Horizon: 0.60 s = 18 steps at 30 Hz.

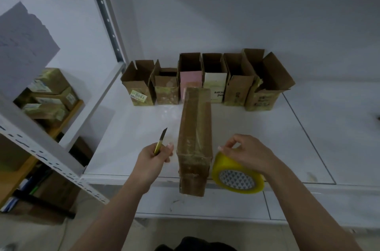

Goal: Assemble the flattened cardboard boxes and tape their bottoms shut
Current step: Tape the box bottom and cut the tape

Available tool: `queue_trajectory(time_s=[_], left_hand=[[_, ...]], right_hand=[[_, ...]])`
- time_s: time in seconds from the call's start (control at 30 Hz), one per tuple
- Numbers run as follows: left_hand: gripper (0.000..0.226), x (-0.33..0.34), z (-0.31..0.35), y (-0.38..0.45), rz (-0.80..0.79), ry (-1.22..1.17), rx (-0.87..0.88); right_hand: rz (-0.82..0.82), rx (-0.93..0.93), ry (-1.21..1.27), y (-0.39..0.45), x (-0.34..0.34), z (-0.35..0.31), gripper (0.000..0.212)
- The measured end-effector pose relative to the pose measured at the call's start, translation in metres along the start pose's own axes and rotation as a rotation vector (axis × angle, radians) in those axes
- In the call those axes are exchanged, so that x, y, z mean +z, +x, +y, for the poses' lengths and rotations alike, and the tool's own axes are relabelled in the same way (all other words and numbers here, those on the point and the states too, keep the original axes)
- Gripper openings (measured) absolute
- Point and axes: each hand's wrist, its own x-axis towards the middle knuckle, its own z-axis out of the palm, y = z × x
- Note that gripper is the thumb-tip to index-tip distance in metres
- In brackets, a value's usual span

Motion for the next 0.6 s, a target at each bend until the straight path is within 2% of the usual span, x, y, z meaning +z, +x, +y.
queue_trajectory(time_s=[0.17,0.37,0.5,0.6], left_hand=[[0.037,0.015,-0.018,0.000,-0.098,-0.327,-0.201],[0.042,0.033,-0.033,-0.004,-0.117,-0.438,-0.340],[0.038,0.038,-0.040,-0.006,-0.112,-0.420,-0.340],[0.034,0.019,-0.022,0.001,-0.044,-0.309,-0.221]], right_hand=[[-0.004,-0.005,-0.002,0.008,0.016,0.000,0.031],[-0.022,-0.015,-0.046,0.013,0.015,-0.005,0.029],[-0.020,-0.011,-0.034,0.014,0.014,-0.004,0.029],[-0.038,-0.011,-0.012,0.014,0.014,-0.003,0.028]])
